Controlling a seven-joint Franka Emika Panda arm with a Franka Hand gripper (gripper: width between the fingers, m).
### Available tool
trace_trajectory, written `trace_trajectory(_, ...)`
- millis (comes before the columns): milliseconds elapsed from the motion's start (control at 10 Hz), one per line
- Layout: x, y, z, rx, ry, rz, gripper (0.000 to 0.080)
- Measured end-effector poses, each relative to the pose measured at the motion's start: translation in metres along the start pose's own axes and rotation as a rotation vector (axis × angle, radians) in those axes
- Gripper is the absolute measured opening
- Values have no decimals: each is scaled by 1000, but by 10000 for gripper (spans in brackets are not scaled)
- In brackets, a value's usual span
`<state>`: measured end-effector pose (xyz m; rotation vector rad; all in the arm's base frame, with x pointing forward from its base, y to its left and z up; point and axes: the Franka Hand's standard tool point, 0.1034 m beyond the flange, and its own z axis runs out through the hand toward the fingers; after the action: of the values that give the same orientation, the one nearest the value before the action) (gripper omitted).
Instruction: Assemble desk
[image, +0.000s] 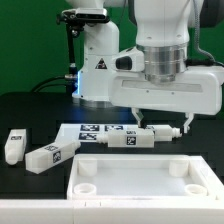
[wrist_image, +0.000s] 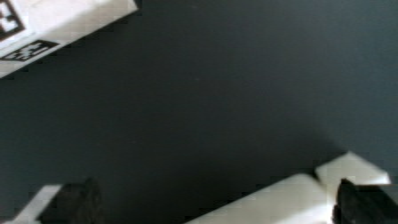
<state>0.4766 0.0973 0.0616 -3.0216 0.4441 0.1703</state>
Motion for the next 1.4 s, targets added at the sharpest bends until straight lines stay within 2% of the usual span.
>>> trace_trajectory(100,-3,1,3,-9,16,-56,649)
trace_trajectory(500,-2,4,4,-12,15,-282,649)
trace_trajectory(700,-16,6,9,-25,8,-647,649)
trace_trajectory(800,-17,9,11,-37,28,-741,649)
trace_trajectory(900,-16,18,11,-51,63,-772,649)
trace_trajectory(1200,-15,23,12,-71,46,-923,649)
trace_trajectory(1300,-14,24,12,-87,54,-1022,649)
trace_trajectory(1400,-19,27,16,-119,96,-1141,649)
